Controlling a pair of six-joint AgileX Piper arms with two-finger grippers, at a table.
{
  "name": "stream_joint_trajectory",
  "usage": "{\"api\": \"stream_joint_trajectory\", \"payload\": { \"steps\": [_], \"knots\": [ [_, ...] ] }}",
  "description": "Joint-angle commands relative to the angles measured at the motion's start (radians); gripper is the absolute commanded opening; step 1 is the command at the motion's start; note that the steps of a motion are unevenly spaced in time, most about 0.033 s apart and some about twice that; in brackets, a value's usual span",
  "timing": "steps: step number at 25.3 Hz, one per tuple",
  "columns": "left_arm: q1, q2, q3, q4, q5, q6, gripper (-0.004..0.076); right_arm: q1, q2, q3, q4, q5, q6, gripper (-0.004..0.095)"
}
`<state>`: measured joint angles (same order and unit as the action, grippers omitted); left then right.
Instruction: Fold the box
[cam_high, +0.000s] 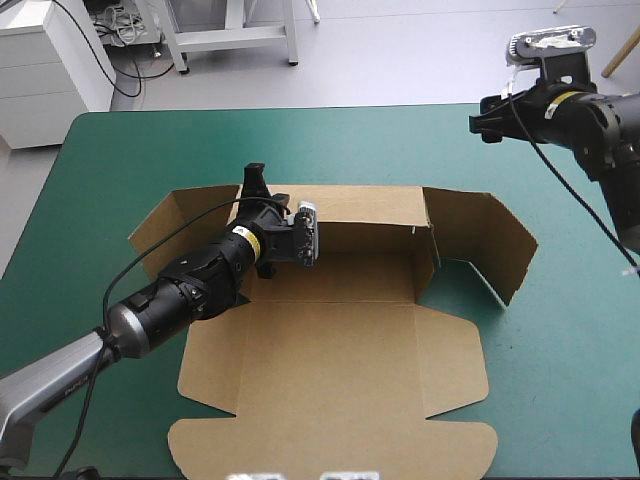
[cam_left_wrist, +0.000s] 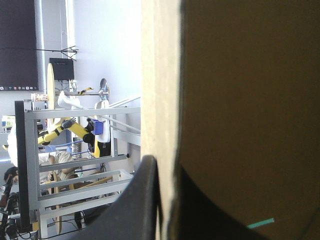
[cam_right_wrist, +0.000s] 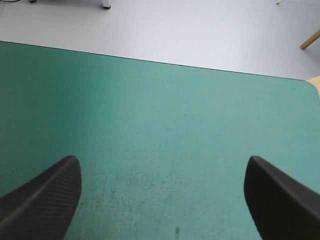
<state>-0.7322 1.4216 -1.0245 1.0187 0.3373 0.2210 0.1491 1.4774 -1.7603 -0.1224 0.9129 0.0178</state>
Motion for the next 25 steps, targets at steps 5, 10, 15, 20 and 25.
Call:
{"api": "stream_joint_trajectory", "payload": {
  "steps": [5,10,15,20,25],
  "knots": [
    [-0.009,-0.006,-0.01,-0.037,-0.019,-0.016,-0.0008,-0.073,0.216,-0.237,0.136,0.09,-0.099,0.0808],
    [-0.009,-0.006,-0.01,-0.037,-0.019,-0.016,-0.0008,-0.073,0.347,-0.306,0.176,0.155,-0.107,0.0808],
    [-0.009,-0.006,-0.01,-0.034,-0.021,-0.016,-0.0008,-0.073,0.41,-0.308,0.18,0.241,-0.107,0.0808],
    [-0.009,-0.006,-0.01,-0.03,-0.027,-0.016,-0.0008,-0.073,0.419,-0.276,0.218,0.257,-0.107,0.0808],
    [-0.009,-0.006,-0.01,-0.03,-0.023,-0.016,-0.0008,-0.073,0.414,-0.208,0.232,0.257,-0.107,0.0808]
  ]
}}
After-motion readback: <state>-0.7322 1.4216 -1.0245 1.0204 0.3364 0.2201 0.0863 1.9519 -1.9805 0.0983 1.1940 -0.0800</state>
